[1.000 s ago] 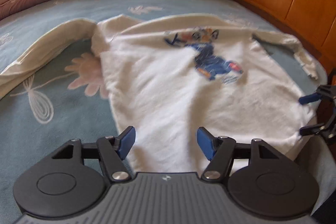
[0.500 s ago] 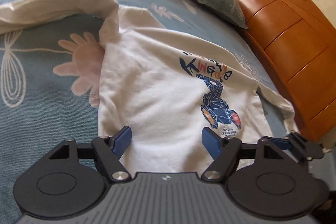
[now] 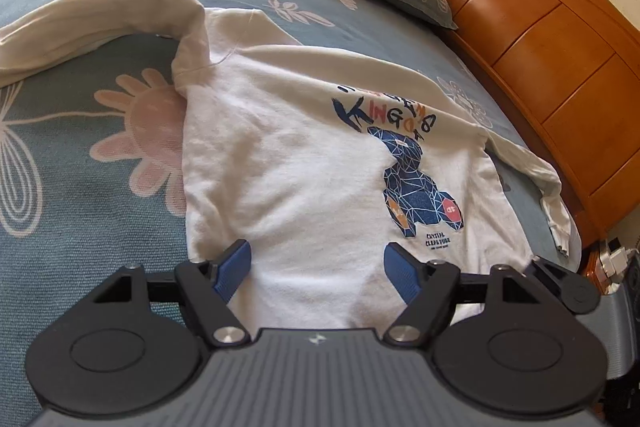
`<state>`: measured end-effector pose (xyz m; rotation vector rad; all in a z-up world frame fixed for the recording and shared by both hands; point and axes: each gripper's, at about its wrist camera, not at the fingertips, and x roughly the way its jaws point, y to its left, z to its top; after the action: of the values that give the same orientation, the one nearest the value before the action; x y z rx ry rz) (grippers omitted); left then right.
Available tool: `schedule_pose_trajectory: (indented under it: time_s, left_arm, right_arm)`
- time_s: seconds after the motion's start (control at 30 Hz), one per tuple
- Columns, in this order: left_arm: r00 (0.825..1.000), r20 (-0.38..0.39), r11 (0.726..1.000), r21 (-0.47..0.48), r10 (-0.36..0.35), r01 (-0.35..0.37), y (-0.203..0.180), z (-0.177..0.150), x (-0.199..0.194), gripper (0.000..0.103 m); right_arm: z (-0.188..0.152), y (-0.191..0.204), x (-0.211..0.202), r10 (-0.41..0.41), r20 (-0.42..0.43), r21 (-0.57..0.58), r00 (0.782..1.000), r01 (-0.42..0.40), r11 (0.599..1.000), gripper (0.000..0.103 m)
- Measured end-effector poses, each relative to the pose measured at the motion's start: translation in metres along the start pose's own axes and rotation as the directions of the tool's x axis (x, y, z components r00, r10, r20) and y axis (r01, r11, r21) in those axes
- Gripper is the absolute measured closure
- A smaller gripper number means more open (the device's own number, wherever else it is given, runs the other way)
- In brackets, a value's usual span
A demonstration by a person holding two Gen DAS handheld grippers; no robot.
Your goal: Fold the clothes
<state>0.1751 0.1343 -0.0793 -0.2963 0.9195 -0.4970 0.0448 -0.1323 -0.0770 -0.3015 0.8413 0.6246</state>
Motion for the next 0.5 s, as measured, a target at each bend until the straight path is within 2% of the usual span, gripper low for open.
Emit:
schedule_pose_trajectory:
  time_s: [0.13,0.17,0.23,0.33,0.47,0.5]
  left_arm:
    - [1.0,-0.005,0.999,0.047,0.015,-0.015,-0.005,0.0,0.0,0.028]
    - [1.0,-0.006,0.998,0.056,0.02,-0.02,-0.006,0.0,0.0,0.028]
    - [0.999,-0.009,0.996,0.078,0.038,-0.038,-0.01,-0.001,0.001,0.028]
    - [0.997,-0.013,0.987,0.142,0.073,-0.07,-0.018,-0.004,0.003,0.028]
    - [0.992,-0.009,0.962,0.246,0.125,-0.119,-0.03,-0.011,0.005,0.028]
    - [0.991,-0.006,0.955,0.268,0.134,-0.128,-0.033,-0.012,0.006,0.027]
  right_arm:
    - [0.003,-0.01,-0.01,0.023,-0.068,0.068,0.997,-0.018,0.997,0.0]
    - [0.008,-0.009,-0.011,0.007,-0.063,0.071,0.998,-0.002,0.998,0.0]
    - [0.017,-0.007,-0.014,-0.045,-0.001,0.031,0.999,0.045,0.998,0.0]
    - [0.025,-0.014,-0.012,-0.159,0.053,-0.005,0.986,0.16,0.987,0.0]
    - [-0.005,-0.056,-0.008,-0.132,-0.037,0.158,0.991,0.136,0.978,0.0]
    - [-0.015,-0.06,-0.016,-0.129,-0.035,0.171,0.991,0.134,0.976,0.0]
